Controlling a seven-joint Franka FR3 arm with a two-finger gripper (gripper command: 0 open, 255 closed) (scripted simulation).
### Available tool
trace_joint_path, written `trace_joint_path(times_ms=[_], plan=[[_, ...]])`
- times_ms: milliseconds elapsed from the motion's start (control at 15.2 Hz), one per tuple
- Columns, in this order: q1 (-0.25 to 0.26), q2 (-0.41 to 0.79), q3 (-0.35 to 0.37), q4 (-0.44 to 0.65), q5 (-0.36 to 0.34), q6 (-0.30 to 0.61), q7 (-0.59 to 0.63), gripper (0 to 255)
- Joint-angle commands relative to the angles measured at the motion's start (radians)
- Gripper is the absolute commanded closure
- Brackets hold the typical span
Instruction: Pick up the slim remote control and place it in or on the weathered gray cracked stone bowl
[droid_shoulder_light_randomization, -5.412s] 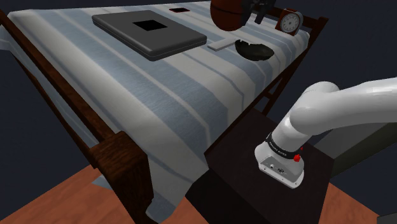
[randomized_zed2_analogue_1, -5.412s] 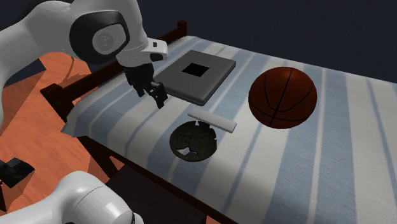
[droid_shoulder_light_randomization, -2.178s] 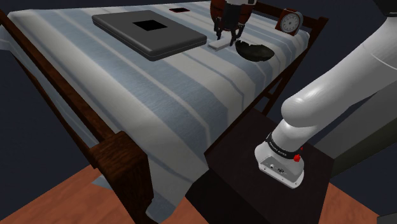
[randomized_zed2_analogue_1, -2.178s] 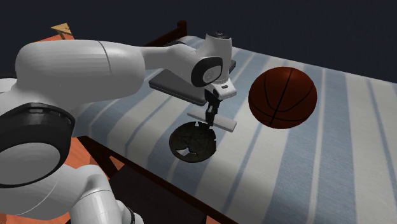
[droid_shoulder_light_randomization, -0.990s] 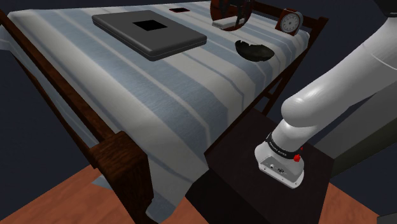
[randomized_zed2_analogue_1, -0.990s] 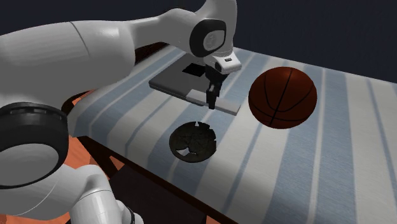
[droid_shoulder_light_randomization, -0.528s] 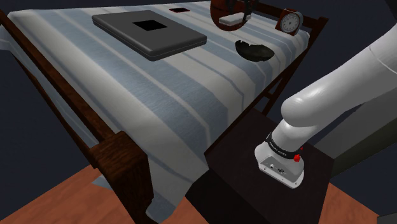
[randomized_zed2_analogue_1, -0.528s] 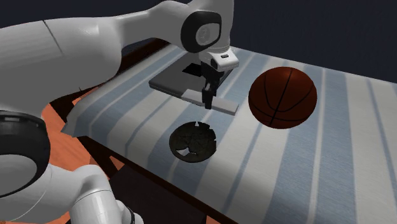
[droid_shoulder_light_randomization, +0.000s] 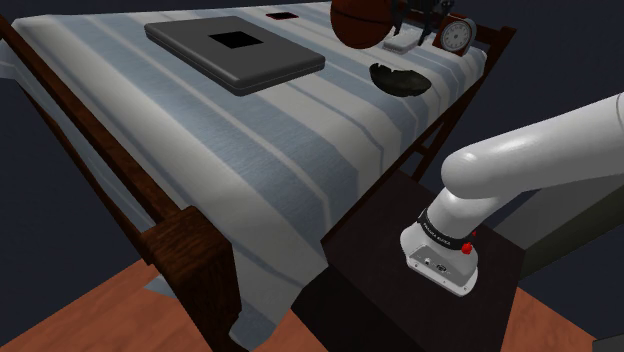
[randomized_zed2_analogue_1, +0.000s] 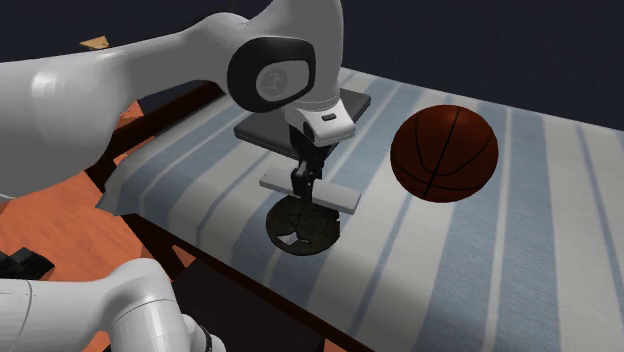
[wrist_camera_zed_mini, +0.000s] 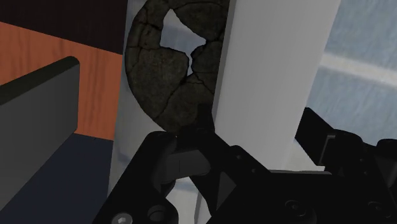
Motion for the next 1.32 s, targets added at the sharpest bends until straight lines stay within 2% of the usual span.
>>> trace_joint_path(times_ms=[0,858,1254], plan=[[-0.003,-0.050,-0.010,-0.047,-0.004,-0.002,-0.013,255],[-0.002,-0.079,-0.010,-0.248,-0.004,0.170,-0.010,255],[-0.002,-0.079,-0.010,-0.248,-0.004,0.170,-0.010,255]])
